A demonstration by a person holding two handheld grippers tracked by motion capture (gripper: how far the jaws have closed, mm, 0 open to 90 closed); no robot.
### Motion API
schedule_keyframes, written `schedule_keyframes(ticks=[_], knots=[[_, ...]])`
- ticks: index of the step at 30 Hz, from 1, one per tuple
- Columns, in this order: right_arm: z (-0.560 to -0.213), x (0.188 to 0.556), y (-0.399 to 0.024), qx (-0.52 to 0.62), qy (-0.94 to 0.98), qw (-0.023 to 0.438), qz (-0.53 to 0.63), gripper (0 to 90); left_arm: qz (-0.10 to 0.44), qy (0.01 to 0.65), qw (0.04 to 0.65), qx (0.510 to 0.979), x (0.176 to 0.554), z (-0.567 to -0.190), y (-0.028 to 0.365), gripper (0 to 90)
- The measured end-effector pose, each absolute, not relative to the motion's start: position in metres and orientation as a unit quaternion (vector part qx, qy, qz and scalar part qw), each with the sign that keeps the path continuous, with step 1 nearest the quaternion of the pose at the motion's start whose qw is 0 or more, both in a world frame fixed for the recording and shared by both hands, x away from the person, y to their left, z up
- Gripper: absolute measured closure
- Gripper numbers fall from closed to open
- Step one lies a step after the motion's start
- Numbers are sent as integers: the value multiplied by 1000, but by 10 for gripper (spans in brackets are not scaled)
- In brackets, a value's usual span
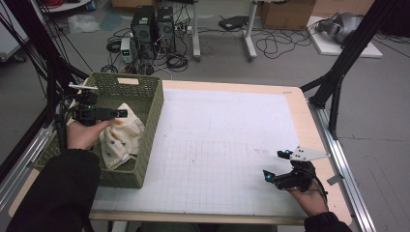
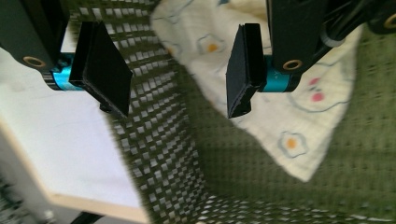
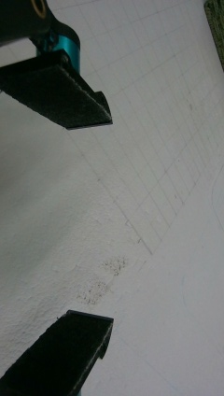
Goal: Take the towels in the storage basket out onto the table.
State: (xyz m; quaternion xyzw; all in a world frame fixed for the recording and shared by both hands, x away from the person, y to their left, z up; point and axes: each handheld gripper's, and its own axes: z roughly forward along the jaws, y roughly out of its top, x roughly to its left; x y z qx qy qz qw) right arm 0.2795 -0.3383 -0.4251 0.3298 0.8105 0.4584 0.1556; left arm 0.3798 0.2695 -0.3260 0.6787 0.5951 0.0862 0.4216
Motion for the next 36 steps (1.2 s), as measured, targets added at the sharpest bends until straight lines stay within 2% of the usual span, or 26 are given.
schedule_keyframes(ticks=[2,6,12,22,30,36], knots=[[-425,279,-338,330,811,154,457,36,115,604,389,685,383,-329,269,391],[-425,280,-338,329,812,154,457,36,138,614,345,696,387,-336,269,378],[-426,280,-337,327,813,153,456,36,151,632,286,704,396,-349,266,375],[-426,281,-336,326,814,150,457,36,122,628,234,732,403,-365,263,418],[-426,281,-336,325,815,149,457,36,69,608,188,768,406,-381,253,396],[-426,281,-335,324,815,148,456,36,65,594,159,786,407,-390,246,415]])
